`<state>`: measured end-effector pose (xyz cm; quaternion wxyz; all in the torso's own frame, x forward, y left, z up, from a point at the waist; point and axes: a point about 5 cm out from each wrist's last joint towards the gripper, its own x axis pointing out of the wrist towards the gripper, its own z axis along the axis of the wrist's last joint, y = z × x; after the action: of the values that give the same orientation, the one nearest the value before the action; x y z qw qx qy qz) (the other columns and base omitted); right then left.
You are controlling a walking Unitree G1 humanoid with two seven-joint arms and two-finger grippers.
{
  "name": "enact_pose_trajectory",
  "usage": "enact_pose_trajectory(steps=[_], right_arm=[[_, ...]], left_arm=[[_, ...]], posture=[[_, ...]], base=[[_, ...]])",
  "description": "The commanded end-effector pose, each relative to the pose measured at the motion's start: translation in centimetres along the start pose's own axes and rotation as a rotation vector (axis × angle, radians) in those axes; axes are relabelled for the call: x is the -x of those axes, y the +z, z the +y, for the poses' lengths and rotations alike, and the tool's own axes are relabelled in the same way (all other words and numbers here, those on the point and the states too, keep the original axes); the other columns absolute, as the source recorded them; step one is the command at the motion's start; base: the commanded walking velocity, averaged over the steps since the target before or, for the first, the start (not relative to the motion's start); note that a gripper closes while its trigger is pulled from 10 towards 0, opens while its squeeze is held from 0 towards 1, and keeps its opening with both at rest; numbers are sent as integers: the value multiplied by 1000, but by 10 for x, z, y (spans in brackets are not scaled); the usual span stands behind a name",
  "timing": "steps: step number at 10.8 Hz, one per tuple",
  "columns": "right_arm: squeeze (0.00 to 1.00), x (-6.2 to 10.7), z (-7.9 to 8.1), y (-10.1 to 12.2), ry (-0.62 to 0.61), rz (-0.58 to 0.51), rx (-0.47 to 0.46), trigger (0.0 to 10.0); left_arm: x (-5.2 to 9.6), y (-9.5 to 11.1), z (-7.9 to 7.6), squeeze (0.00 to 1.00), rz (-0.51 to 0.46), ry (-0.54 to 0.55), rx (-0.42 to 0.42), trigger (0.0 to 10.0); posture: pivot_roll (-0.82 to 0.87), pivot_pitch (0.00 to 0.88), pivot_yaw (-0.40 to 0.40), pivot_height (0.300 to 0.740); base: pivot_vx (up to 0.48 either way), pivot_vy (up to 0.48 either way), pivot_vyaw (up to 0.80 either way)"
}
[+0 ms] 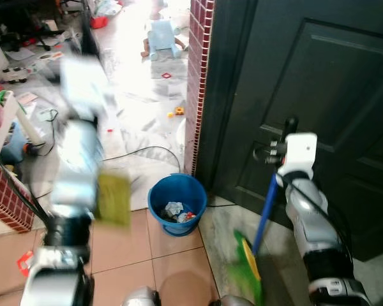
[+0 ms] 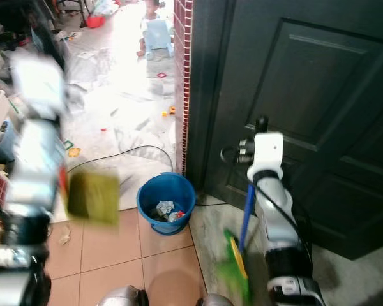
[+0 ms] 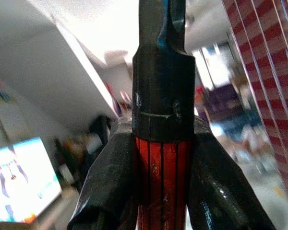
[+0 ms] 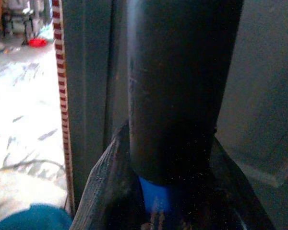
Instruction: Sweep floor
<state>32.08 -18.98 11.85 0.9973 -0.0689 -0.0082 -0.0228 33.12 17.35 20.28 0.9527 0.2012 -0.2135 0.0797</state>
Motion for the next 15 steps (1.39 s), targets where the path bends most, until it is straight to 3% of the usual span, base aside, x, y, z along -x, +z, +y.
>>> enact_pose_trajectory(steps=[1, 4, 6, 10, 14, 15], right_arm=[[0, -8, -2, 19, -13, -84, -8, 10000], [0, -18, -8, 35, -44, -125, -69, 10000], [0, -31, -3, 62, -58, -192, -175, 10000], [0, -36, 2, 61, -47, -152, -351, 10000], [0, -35, 10, 58, -22, -121, -496, 10000], [0, -34, 11, 56, -22, -116, -496, 10000]], left_arm=[[6, -11, -3, 0, 24, -11, -27, 10000], [17, -39, -20, 0, 155, -9, -8, 10000], [28, -56, -34, 0, 309, 31, 129, 10000], [44, -60, -51, 0, 341, 16, 168, 10000], [43, -57, -56, 0, 336, -6, 175, 10000], [43, -57, -56, 0, 335, -8, 175, 10000]], posture=[[-115, 0, -9, 740], [-120, 0, -2, 740], [-123, 0, 5, 740], [-113, 0, 6, 740], [-119, 0, 16, 740], [-119, 0, 16, 740]], base=[[0, 0, 0], [0, 0, 0], [0, 0, 0], [0, 0, 0], [0, 0, 0], [0, 0, 0]])
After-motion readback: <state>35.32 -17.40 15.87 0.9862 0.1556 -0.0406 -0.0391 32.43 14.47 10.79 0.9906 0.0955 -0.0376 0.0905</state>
